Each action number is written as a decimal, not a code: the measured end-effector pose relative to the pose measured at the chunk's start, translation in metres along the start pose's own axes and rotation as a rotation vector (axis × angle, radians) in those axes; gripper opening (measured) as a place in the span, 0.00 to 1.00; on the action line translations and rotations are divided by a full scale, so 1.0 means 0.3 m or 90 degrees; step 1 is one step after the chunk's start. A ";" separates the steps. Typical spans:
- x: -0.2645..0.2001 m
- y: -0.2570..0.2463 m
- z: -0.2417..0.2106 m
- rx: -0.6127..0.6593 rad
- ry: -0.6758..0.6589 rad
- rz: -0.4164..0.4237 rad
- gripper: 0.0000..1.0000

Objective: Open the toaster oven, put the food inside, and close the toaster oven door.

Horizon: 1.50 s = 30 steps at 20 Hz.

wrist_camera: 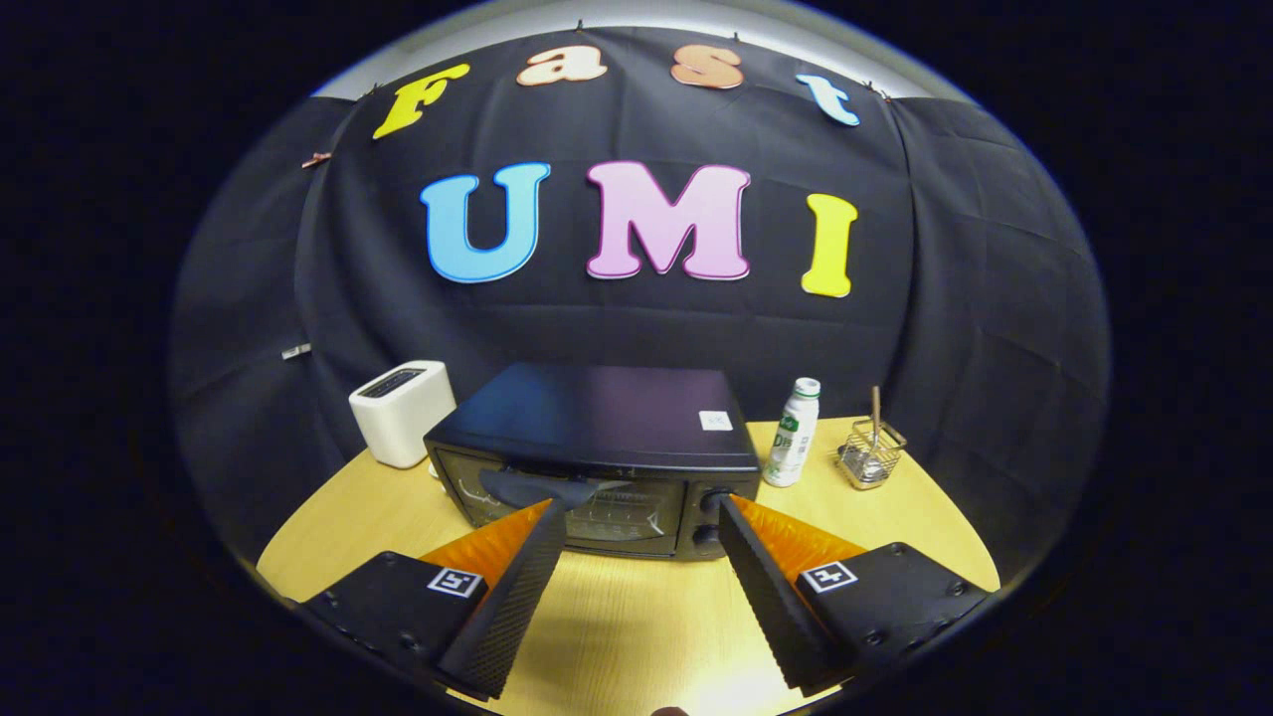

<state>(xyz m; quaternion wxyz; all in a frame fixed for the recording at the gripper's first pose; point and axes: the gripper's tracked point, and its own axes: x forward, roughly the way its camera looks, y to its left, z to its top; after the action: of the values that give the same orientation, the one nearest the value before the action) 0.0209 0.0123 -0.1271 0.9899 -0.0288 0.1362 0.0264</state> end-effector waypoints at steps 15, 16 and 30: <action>-0.339 -0.442 0.239 -0.036 -0.138 -0.101 0.99; -0.348 -0.450 0.244 -0.031 -0.138 -0.095 0.99; -0.252 -0.554 0.247 -0.012 -0.122 0.001 0.99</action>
<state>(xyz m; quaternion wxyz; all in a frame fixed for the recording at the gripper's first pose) -0.0220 -0.1519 -0.0271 0.9981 -0.0357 0.0402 0.0312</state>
